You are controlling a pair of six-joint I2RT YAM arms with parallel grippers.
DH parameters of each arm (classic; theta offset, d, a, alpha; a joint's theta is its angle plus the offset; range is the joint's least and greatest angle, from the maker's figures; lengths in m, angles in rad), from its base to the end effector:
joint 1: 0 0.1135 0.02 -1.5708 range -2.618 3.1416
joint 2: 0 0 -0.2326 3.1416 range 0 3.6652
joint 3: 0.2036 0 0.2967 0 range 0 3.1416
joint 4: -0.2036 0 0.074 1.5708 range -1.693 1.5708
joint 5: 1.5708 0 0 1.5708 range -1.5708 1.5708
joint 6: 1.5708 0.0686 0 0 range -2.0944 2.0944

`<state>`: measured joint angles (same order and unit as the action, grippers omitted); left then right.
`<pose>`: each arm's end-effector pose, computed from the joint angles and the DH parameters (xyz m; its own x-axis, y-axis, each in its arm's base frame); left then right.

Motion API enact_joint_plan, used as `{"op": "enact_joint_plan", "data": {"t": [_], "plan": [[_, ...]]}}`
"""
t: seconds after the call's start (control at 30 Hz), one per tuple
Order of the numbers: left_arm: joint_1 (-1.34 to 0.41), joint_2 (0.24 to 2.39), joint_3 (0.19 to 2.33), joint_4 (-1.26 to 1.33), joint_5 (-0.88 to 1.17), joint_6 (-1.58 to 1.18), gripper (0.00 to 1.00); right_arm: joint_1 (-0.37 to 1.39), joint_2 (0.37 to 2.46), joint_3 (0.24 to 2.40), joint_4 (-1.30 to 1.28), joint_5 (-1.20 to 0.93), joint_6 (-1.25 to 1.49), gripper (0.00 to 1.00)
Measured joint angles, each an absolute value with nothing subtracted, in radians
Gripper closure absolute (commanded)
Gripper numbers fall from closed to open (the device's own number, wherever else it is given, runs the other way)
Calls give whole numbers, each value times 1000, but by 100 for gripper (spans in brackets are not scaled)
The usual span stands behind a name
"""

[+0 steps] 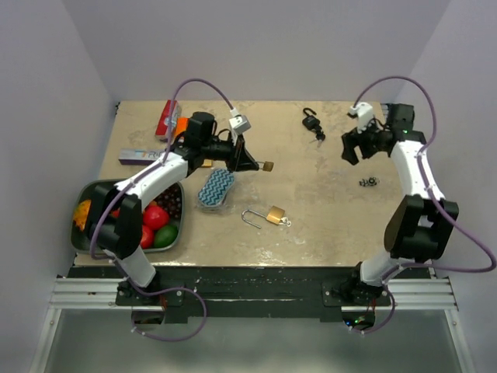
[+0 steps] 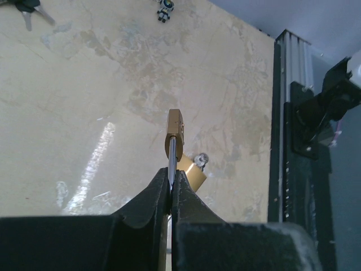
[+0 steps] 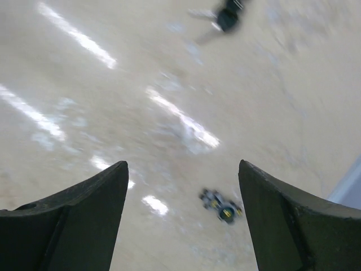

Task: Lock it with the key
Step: Place the key at the center of the board, then place the lock at the center of the board.

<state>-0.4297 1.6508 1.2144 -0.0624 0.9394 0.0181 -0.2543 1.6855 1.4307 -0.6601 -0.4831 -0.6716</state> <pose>0.3659 -0.2286 0.2221 -0.4187 0.2036 -0.8850 0.8980 0.2376 -0.3702 0.4195 -0.0761 0.2226 -0.5685 -0.4216 -0.7065 -0.5175 0.8508 -0.0913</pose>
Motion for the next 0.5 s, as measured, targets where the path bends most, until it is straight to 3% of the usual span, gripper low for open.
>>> {"op": "enact_joint_plan", "data": {"t": [0.23, 0.5], "plan": [[-443, 1819, 1388, -129, 941, -196, 100, 99, 1399, 1231, -538, -601, -701, 16], [-444, 1858, 1418, -175, 963, -282, 100, 334, 1311, 1068, -333, -590, -738, 24]]}}
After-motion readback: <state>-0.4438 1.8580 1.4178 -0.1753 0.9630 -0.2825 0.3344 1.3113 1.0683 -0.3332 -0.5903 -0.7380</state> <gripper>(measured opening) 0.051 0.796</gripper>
